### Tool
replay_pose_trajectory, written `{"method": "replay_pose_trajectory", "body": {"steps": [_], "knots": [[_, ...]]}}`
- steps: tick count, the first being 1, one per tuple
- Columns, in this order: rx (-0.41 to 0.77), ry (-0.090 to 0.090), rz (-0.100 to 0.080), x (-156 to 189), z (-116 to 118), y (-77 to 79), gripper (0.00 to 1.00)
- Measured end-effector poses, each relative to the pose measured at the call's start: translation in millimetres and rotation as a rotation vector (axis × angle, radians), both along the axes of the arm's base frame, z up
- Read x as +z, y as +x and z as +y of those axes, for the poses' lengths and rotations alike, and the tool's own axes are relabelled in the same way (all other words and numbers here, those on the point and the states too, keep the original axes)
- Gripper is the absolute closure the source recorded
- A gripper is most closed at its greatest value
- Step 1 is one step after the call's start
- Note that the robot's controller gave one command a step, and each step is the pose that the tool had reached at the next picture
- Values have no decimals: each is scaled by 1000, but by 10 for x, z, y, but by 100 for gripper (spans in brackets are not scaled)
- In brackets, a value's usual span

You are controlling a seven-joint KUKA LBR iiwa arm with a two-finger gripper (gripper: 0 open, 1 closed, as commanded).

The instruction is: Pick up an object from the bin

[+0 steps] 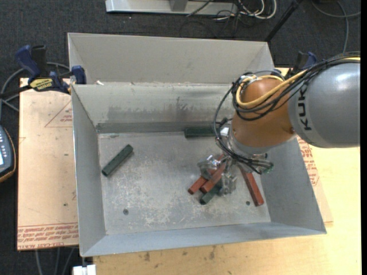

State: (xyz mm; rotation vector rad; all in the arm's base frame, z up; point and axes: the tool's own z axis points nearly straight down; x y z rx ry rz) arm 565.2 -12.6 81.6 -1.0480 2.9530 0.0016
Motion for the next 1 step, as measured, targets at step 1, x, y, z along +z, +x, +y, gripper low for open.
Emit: {"method": "replay_pose_trajectory", "body": {"steps": [1], "knots": [[44,-4,-5,1252,-128,37,100]]}}
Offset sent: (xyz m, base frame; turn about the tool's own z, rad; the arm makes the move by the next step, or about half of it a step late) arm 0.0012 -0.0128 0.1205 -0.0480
